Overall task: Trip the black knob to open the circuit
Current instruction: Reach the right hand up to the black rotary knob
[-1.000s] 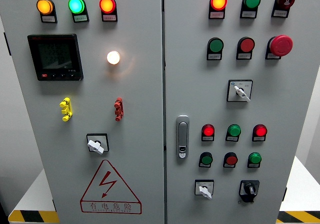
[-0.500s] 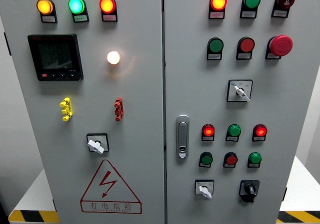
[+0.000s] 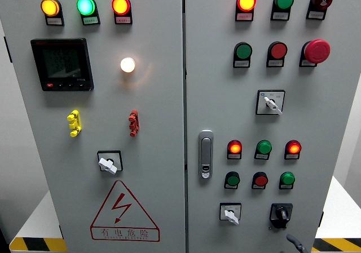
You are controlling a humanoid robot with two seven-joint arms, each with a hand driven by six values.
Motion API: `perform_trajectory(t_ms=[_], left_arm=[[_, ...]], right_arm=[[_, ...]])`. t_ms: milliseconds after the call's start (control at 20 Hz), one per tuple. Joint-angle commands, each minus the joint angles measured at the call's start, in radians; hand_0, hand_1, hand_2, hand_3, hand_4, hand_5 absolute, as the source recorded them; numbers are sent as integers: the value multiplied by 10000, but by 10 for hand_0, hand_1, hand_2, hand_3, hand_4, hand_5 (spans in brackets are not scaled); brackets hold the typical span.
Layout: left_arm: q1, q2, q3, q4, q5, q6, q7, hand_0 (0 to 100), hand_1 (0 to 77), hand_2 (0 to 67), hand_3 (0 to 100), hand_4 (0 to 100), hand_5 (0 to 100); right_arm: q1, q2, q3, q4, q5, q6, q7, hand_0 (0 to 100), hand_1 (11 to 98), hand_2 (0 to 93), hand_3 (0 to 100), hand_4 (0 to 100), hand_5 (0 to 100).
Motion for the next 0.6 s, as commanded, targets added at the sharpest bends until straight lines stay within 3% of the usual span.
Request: perform_trajectory(t_ms=[0,550], left_arm=[[0,-16,0,0,0,0,0,0,33,129,214,67,16],[0,-1,0,0,0,0,0,0,32,129,214,67,16]], right_arm=[[224,0,59,-105,6,0,-3,808,547,30,941,1000,1000],[562,16,90,-182,37,0,-64,879,545,31,931,1000,1000]])
